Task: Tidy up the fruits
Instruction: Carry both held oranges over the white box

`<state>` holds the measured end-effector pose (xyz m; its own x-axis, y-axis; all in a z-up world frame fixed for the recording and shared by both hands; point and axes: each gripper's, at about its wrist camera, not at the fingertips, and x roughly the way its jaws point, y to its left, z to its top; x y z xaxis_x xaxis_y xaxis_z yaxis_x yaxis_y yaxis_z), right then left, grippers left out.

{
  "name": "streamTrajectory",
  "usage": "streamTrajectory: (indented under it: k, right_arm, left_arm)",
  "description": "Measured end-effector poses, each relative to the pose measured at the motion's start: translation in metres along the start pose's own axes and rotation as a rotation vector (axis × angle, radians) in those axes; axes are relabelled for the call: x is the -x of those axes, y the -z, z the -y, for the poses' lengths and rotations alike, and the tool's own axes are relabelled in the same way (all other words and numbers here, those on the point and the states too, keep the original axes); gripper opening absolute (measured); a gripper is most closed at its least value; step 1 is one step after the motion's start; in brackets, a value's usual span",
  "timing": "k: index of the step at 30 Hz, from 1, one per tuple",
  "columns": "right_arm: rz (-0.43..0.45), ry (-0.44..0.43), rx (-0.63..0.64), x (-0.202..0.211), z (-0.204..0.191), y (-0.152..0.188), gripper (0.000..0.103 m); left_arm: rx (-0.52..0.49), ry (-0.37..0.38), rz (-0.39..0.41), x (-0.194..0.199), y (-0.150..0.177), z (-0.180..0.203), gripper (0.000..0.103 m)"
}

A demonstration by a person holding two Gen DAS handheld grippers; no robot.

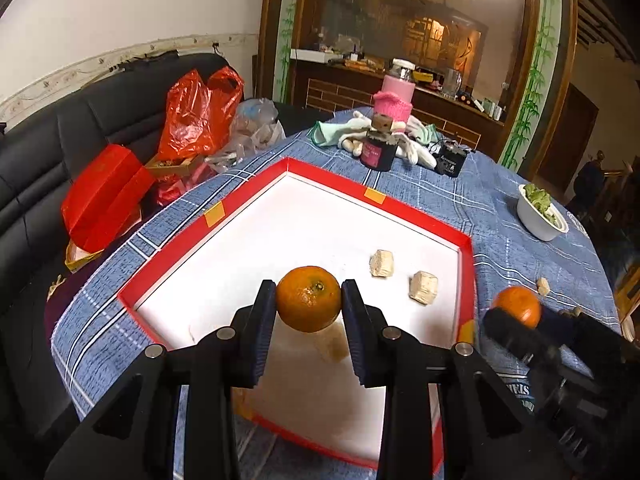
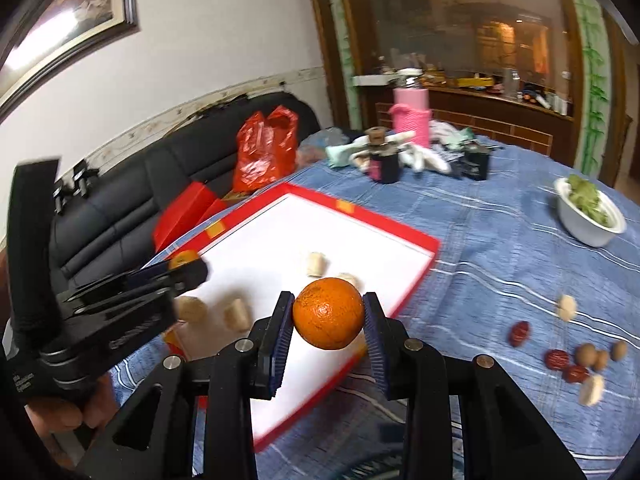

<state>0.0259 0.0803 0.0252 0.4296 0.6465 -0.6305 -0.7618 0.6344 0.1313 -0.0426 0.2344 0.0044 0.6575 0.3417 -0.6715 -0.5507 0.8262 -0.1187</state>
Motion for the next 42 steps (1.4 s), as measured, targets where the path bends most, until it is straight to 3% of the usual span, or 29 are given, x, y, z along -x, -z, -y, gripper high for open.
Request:
streamTrajectory:
  k: [15,42]
  right_arm:
    - [-0.076,-0.026,0.016,-0.037,-0.014,0.009,0.034]
    - [-0.100,-0.051,0.021,-0.059,-0.018,0.012,0.034]
  left_arm:
    - [0.007,-0.037,-0.077,-0.033,-0.011,-0.006,0.031]
    - [-0.004,-0.104,-0.097,-0.048,-0.017,-0.005,0.031]
